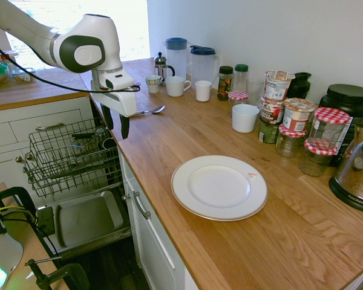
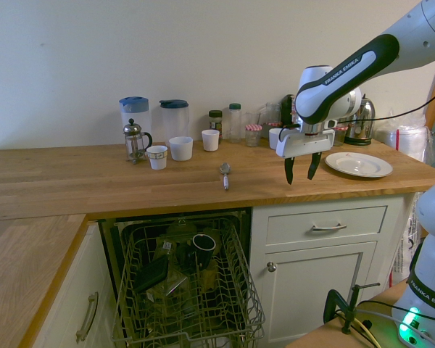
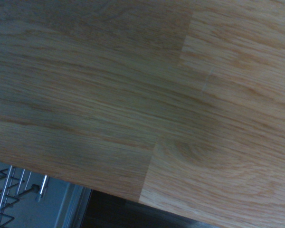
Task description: Put the spoon in the dishwasher
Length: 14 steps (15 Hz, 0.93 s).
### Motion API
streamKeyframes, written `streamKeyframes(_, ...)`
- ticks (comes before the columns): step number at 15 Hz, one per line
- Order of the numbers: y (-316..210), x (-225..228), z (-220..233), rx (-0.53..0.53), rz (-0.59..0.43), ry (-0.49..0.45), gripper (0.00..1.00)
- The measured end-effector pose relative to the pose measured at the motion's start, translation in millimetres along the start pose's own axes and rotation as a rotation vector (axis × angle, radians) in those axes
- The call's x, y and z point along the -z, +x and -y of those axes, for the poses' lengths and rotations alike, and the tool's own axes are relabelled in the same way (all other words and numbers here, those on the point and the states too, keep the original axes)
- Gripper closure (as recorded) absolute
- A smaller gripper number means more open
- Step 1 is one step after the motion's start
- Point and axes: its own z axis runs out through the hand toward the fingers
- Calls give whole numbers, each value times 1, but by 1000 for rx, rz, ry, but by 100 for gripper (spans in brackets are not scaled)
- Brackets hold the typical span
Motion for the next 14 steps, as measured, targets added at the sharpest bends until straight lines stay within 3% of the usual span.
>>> streamKeyframes(6,5,0,20,-36,17,16,0)
streamKeyframes(14,-5,14,155,-245,-39,92,0)
